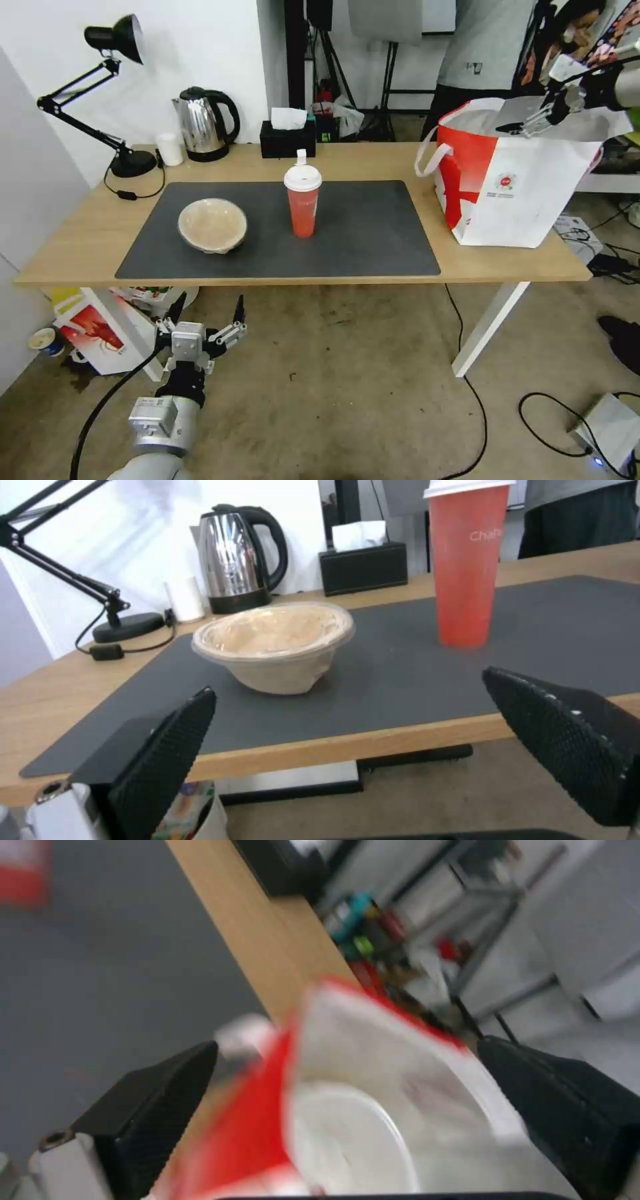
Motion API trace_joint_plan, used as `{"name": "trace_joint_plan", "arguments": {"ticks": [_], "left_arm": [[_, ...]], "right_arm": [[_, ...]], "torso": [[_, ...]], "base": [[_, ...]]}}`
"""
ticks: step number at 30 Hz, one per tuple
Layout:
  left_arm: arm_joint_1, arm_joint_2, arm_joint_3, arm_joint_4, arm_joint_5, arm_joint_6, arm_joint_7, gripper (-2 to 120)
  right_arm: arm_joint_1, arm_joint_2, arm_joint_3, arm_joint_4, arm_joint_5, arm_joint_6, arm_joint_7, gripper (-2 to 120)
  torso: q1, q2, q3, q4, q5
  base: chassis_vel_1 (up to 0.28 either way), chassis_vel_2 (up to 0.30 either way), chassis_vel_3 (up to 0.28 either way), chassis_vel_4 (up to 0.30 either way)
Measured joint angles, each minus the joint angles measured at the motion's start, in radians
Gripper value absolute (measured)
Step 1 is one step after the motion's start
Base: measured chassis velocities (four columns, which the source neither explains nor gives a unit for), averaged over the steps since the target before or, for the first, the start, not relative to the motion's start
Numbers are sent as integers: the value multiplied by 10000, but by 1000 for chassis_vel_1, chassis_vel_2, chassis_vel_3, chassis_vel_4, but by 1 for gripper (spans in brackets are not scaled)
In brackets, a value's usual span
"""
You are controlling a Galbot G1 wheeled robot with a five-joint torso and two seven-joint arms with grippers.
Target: Pick up the trash from the table and place it into the takeout bag.
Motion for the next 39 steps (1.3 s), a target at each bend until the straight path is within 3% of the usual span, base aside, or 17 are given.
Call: {"name": "trace_joint_plan", "arguments": {"ticks": [11, 22, 30, 39], "left_arm": [[0, 0, -1, 0, 0, 0, 0, 100], [0, 0, 0, 0, 0, 0, 0, 100], [0, 0, 0, 0, 0, 0, 0, 100], [0, 0, -1, 0, 0, 0, 0, 100]], "right_arm": [[-348, -231, 895, 1063, 1456, -16, 354, 100], [-269, -313, 1204, 1199, 2085, -17, 440, 100], [-338, 29, 1477, 2024, 3142, -14, 888, 100], [-219, 445, 1586, 2756, 3270, 29, 1576, 100]], "torso": [[-2, 0, 0, 1, -1], [-2, 0, 0, 0, 2], [-2, 1, 0, 0, 2], [-1, 0, 0, 2, 1]], "base": [[0, 0, 0, 0], [0, 0, 0, 0], [0, 0, 0, 0], [0, 0, 0, 0]]}}
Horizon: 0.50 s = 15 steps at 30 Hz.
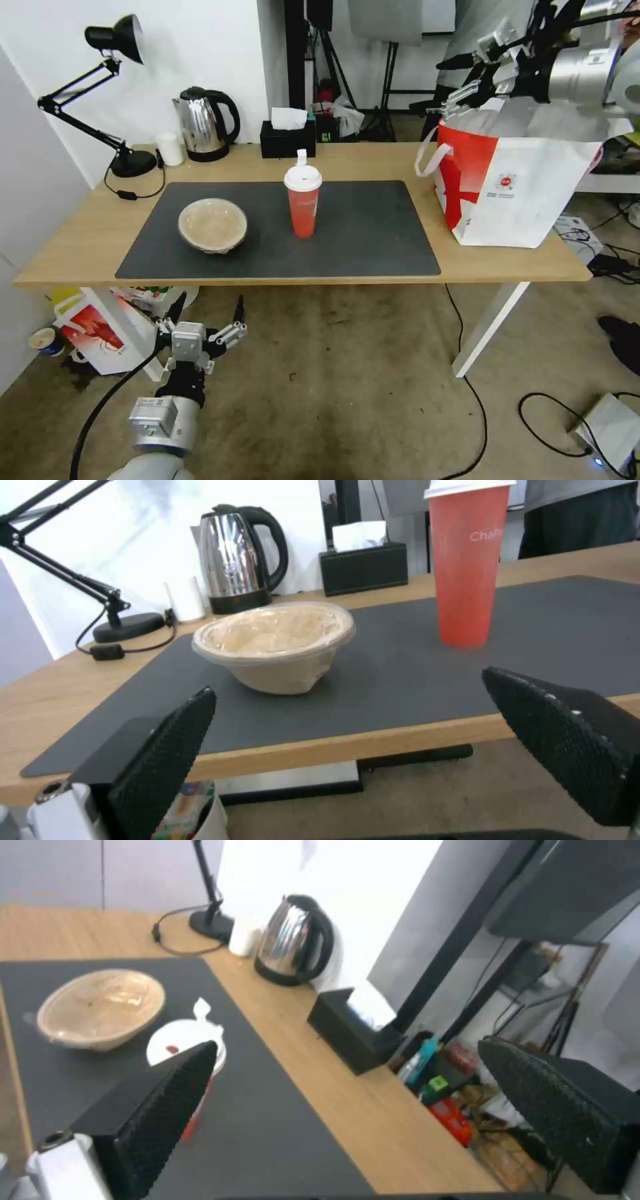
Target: Pick up the trash from the table and place it into the takeout bag.
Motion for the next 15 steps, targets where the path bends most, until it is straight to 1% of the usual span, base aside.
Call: {"name": "trace_joint_plan", "arguments": {"ticks": [2, 4, 5, 7, 8, 10, 11, 12, 14, 15], "left_arm": [[0, 0, 0, 0, 0, 0, 0, 100], [0, 0, 0, 0, 0, 0, 0, 100], [0, 0, 1, 0, 0, 0, 0, 100], [0, 0, 0, 0, 0, 0, 0, 100], [0, 0, 0, 0, 0, 0, 0, 100], [0, 0, 1, 0, 0, 0, 0, 100], [0, 0, 1, 0, 0, 0, 0, 100], [0, 0, 0, 0, 0, 0, -1, 100], [0, 0, 1, 0, 0, 0, 0, 100], [0, 0, 1, 0, 0, 0, 0, 100]], "right_arm": [[137, 259, 4, 364, 7, 30, 326, 100], [168, 316, 4, 444, 7, 41, 393, 100], [377, 644, -23, 896, 7, 101, 773, 100], [713, 1004, -278, 1404, -1, 157, 1097, 100], [713, 1004, -278, 1404, -1, 157, 1097, 100], [1232, 1653, -762, 2061, -38, 221, 1407, 100], [1232, 1653, -762, 2061, -38, 221, 1407, 100], [1417, 2004, -940, 2346, -50, 228, 1506, 100], [1614, 2499, -1133, 2665, -59, 249, 1572, 100], [1614, 2499, -1133, 2665, -59, 249, 1572, 100]], "torso": [[0, 0, 1, 0, -1], [0, 0, 0, -1, -1], [0, 0, 0, -1, 0], [0, 0, 0, 0, 0], [0, 0, 0, 0, 0], [0, 1, -1, -2, -3], [0, 1, -1, -2, -3], [0, 1, -1, -4, 4], [0, 1, -1, -4, 3], [0, 1, -1, -4, 3]], "base": [[0, 0, 0, 0], [0, 0, 0, 0], [0, 0, 0, 0], [0, 0, 0, 0], [0, 0, 0, 0], [0, 0, 0, 0], [0, 0, 0, 0], [0, 0, 0, 0], [0, 0, 0, 0], [0, 0, 0, 0]]}}
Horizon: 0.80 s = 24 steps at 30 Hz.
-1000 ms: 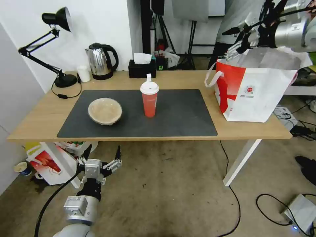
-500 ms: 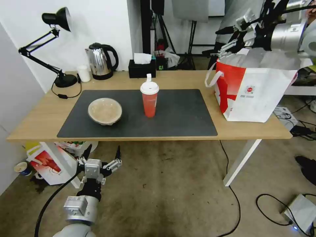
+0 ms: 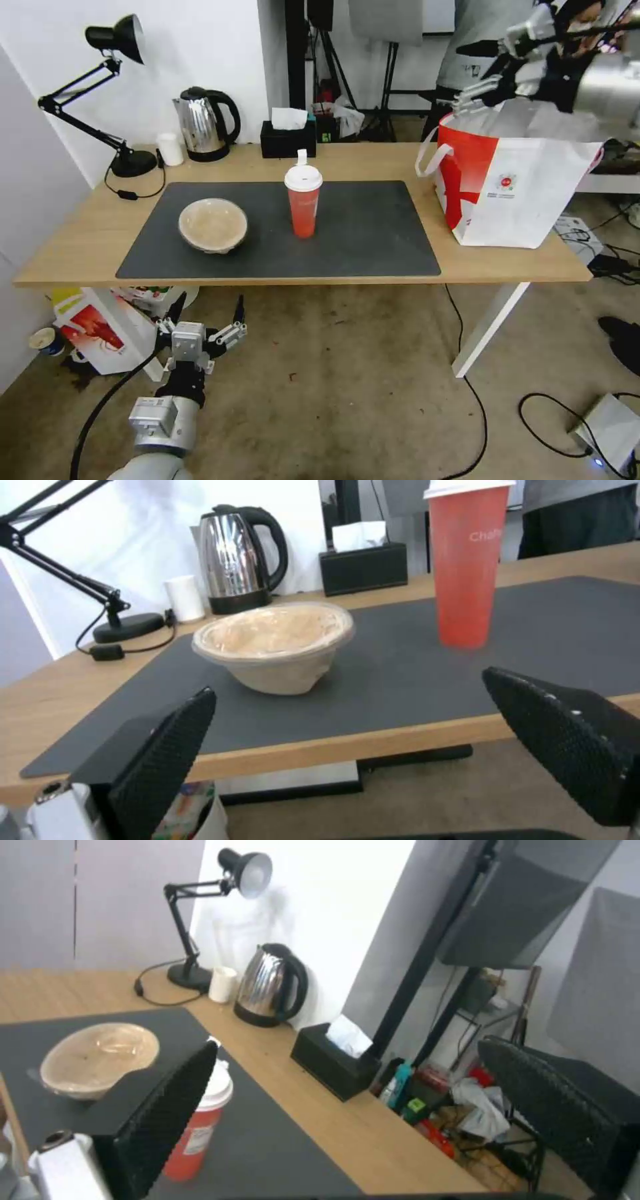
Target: Pick up the trash from the table and place it into the takeout bag.
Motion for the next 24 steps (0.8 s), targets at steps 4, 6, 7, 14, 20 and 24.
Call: {"name": "trace_joint_plan", "arguments": {"ticks": [4, 6, 7, 14, 20, 24], "left_arm": [[0, 0, -1, 0, 0, 0, 0, 100], [0, -1, 0, 0, 0, 0, 0, 100], [0, -1, 0, 0, 0, 0, 0, 100], [0, -1, 0, 0, 0, 0, 0, 100], [0, -1, 0, 0, 0, 0, 0, 100], [0, 0, 0, 0, 0, 0, 0, 100]], "right_arm": [[247, 897, -263, 625, -23, 9, 55, 100], [331, 1428, -321, 1013, -33, 16, 181, 100], [331, 1428, -321, 1013, -33, 16, 181, 100], [508, 2509, -693, 1941, -339, 52, 435, 100], [553, 2997, -848, 2365, -498, 61, 581, 100], [621, 3450, -1016, 2688, -581, 93, 676, 100]], "torso": [[2, 0, 0, 3, -1], [2, 0, -1, 2, -3], [2, 0, -1, 2, -3], [2, 0, 0, 2, -4], [2, 0, 0, 2, -3], [1, 0, 0, 2, -4]], "base": [[0, 0, 0, 0], [0, 0, 0, 0], [0, 0, 0, 0], [0, 0, 0, 0], [0, 0, 0, 0], [0, 0, 0, 0]]}}
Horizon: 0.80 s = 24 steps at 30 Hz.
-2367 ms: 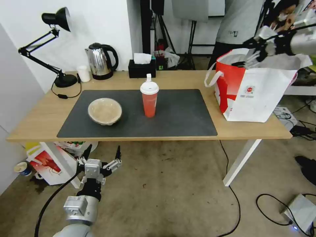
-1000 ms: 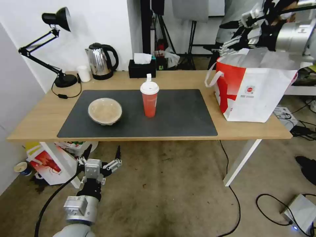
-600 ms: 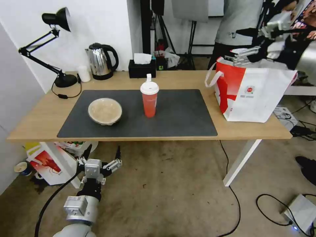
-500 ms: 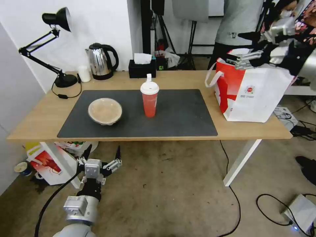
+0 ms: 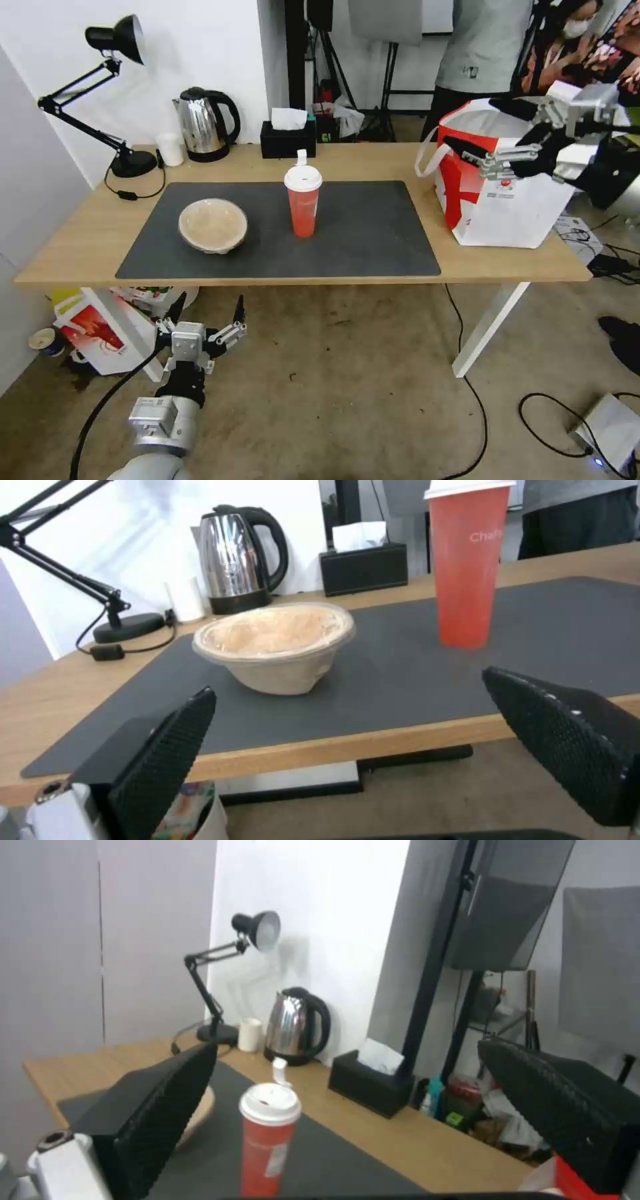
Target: Pick up the trash from the table and place it into the takeout bag.
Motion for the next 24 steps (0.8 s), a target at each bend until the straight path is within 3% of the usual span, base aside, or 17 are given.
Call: {"name": "trace_joint_plan", "arguments": {"ticks": [3, 6, 9, 17, 20, 21, 24], "left_arm": [[0, 0, 0, 0, 0, 0, 0, 100], [0, 0, 0, 0, 0, 0, 0, 100], [0, 0, -1, 0, 0, 0, 0, 100], [0, 0, -1, 0, 0, 0, 0, 100], [0, 0, 1, 0, 0, 0, 0, 100], [0, 0, 1, 0, 0, 0, 0, 100], [0, -1, 0, 1, 0, 0, 0, 100]], "right_arm": [[58, 204, -119, 155, -49, 14, 44, 100], [651, 777, -912, 552, -168, 61, 247, 100], [1228, 1758, -1758, 1039, -635, 111, 531, 100], [1259, 2842, -2174, 1521, -1338, 125, 968, 100], [914, 3905, -2489, 1924, -2284, -87, 1464, 100], [914, 3905, -2489, 1924, -2284, -87, 1464, 100], [710, 5495, -3293, 2179, -3606, -293, 1551, 100]], "torso": [[0, 0, 0, 1, 0], [0, 0, 0, -1, 2], [0, 0, 1, -1, 2], [0, 0, 1, 1, -2], [0, 0, 0, 1, -1], [0, 0, 0, 1, -1], [-1, 0, 1, 1, -1]], "base": [[0, 0, 0, 0], [0, 0, 0, 0], [0, 0, 0, 0], [0, 0, 0, 0], [0, 0, 0, 0], [0, 0, 0, 0], [0, 0, 0, 0]]}}
